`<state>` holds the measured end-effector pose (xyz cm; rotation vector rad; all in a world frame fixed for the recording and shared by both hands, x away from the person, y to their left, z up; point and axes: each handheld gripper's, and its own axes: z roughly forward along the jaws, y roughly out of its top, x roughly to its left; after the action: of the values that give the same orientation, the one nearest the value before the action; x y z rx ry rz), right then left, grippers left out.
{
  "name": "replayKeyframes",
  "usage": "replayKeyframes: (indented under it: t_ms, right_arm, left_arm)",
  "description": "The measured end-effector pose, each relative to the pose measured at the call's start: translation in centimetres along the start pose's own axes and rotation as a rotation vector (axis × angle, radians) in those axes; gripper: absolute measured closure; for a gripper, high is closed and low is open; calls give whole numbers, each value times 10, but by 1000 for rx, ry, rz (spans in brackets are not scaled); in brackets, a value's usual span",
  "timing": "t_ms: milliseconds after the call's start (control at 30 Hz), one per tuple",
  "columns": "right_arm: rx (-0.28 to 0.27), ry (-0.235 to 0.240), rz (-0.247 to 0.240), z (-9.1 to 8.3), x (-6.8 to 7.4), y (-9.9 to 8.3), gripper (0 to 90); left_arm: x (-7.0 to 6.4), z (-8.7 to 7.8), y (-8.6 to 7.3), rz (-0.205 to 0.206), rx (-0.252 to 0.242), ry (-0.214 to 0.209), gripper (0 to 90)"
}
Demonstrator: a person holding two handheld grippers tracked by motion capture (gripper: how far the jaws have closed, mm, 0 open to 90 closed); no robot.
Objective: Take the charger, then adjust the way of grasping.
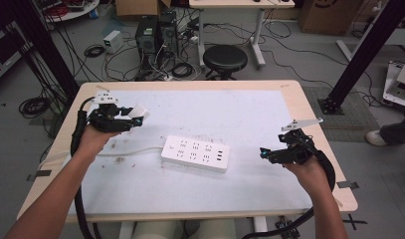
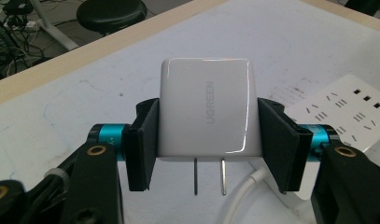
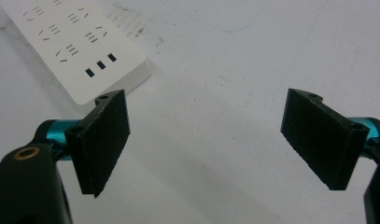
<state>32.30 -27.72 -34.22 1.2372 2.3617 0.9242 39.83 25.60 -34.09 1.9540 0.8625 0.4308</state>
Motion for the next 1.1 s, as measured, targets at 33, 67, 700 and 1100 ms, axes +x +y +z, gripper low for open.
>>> replayKeyframes:
  t_ms: [33, 67, 700, 1100]
  right_arm:
    - [1, -2, 0, 0, 0, 1, 158]
    - [1, -3, -3, -1, 1, 1, 158]
    - [-31, 25, -16, -1, 13, 3, 158]
    - [-24, 138, -2, 18, 26, 16, 158]
  left_arm:
    - [-1, -1, 0, 0, -2, -2, 427]
    - [-3, -2, 0, 1, -1, -1, 427]
    - [-27, -18, 3, 91, -54, -90, 426]
    - [-48, -16, 4, 212, -59, -179, 426]
